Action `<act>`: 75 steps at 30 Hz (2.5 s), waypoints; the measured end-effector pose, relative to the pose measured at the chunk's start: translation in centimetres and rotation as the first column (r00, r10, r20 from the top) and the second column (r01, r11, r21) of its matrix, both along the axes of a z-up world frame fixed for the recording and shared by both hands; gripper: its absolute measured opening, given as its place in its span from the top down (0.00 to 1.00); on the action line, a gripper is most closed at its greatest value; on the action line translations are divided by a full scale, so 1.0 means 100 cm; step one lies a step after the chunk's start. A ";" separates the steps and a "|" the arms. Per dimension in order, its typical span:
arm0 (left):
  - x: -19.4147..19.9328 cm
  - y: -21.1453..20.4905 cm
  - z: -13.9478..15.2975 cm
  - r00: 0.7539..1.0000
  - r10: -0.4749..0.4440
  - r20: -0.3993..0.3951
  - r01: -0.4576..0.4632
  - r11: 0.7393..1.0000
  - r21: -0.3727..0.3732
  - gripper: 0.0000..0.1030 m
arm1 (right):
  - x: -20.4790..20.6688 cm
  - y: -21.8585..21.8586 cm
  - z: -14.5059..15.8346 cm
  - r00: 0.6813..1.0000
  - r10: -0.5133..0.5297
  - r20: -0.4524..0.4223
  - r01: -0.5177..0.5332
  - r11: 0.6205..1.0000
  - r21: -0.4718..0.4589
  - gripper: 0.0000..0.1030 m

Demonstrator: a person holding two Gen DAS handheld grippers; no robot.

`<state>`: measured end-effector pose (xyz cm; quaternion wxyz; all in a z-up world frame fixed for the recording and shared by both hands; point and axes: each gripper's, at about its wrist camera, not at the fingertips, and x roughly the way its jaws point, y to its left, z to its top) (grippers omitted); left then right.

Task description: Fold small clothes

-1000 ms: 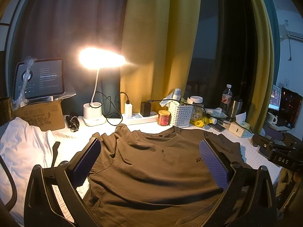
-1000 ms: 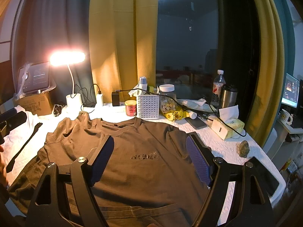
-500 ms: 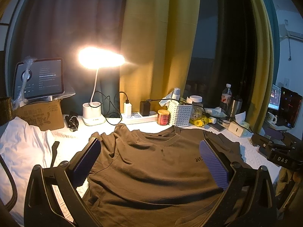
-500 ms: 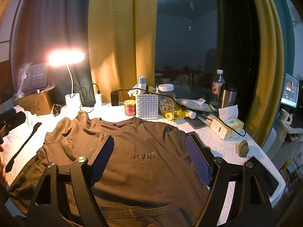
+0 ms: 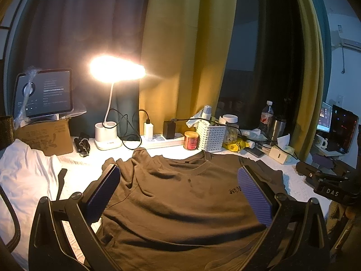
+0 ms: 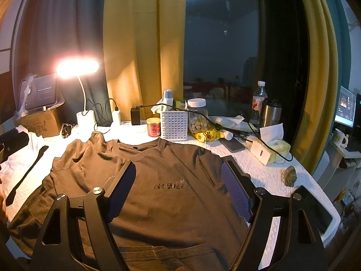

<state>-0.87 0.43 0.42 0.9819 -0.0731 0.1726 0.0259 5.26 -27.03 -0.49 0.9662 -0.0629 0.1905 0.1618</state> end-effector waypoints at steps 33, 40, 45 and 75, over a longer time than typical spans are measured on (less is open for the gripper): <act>0.105 -0.004 -0.050 0.957 0.048 -0.287 -0.042 0.999 0.025 0.01 | 0.179 -0.105 -0.073 0.944 -0.103 -0.315 0.106 0.994 -0.008 0.21; 0.129 -0.007 -0.065 0.931 0.068 -0.360 -0.057 0.997 0.042 0.01 | 0.227 -0.117 -0.104 0.900 -0.035 -0.434 0.046 0.999 0.015 0.22; 0.141 -0.006 -0.072 0.918 0.057 -0.391 -0.053 0.998 0.021 0.01 | 0.248 -0.112 -0.117 0.876 0.004 -0.481 -0.002 1.000 0.005 0.32; 0.110 0.042 -0.071 0.944 0.044 -0.326 -0.057 0.998 -0.030 0.01 | 0.181 -0.020 -0.064 0.955 0.070 -0.287 -0.100 0.991 -0.093 0.90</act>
